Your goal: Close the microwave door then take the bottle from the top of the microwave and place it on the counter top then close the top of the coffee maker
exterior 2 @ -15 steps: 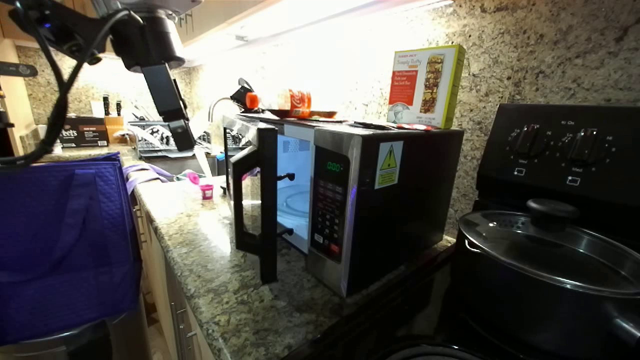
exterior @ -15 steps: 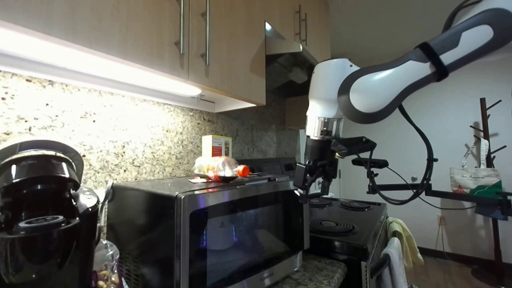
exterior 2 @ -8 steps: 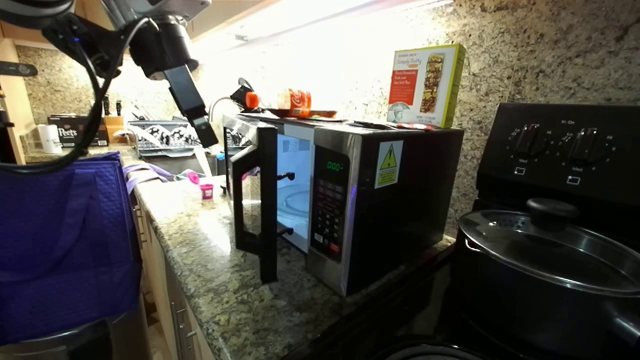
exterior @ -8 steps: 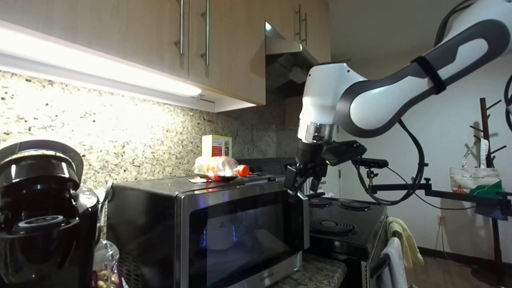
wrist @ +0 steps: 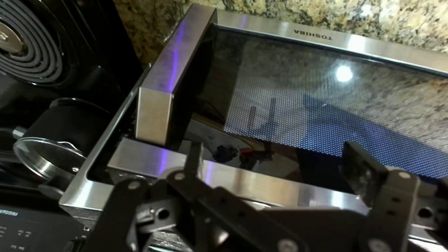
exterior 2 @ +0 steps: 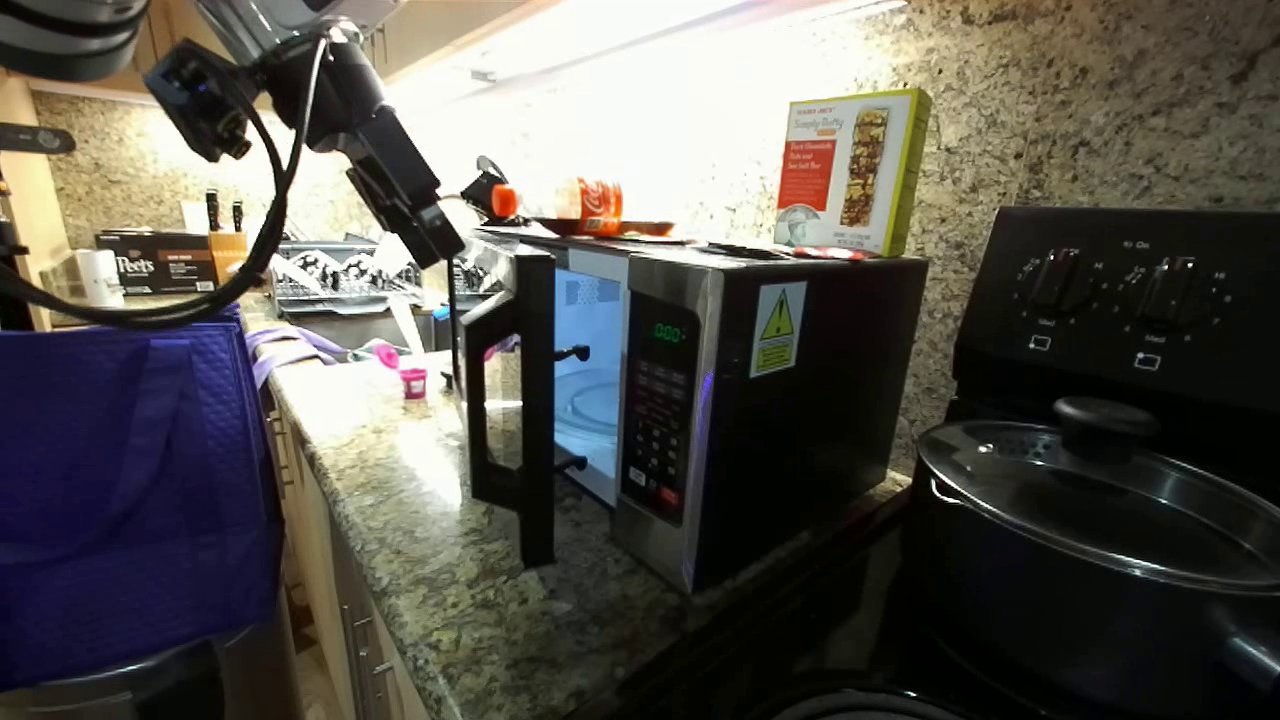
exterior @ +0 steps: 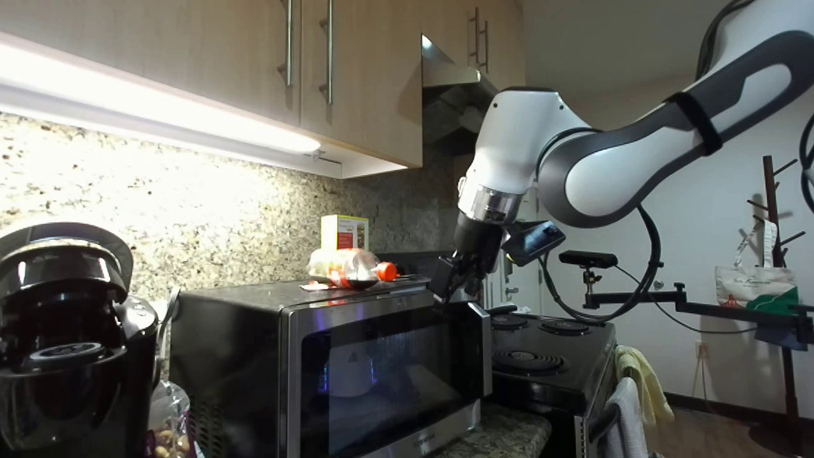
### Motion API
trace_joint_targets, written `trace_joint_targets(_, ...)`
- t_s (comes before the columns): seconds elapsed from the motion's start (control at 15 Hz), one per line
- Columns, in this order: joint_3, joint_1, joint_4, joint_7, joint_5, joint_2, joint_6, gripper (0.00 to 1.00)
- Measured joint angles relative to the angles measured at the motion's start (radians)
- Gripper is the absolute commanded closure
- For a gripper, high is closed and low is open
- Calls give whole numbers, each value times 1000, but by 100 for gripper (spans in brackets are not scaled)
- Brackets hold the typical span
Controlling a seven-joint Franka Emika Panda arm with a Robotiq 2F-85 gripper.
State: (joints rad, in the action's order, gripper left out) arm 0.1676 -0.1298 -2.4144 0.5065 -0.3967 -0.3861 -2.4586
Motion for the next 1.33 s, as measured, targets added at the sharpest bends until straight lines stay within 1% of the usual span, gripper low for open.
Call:
trace_joint_targets(0.2, -35, 25, 0, -43, 63, 21, -53, 0)
trace_joint_targets(0.4, -80, 46, 0, -97, 169, 41, -107, 0)
trace_joint_targets(0.53, -109, 57, 2, -144, 225, 50, -116, 0)
trace_joint_targets(0.6, -124, 64, 11, -191, 255, 53, -94, 0)
trace_joint_targets(0.8, -169, 94, 81, -307, 354, 65, 79, 0)
trace_joint_targets(1.13, -210, 96, 214, -413, 411, 104, 304, 0)
trace_joint_targets(1.2, -216, 98, 236, -453, 437, 114, 354, 0)
trace_joint_targets(1.33, -226, 108, 257, -495, 464, 129, 396, 0)
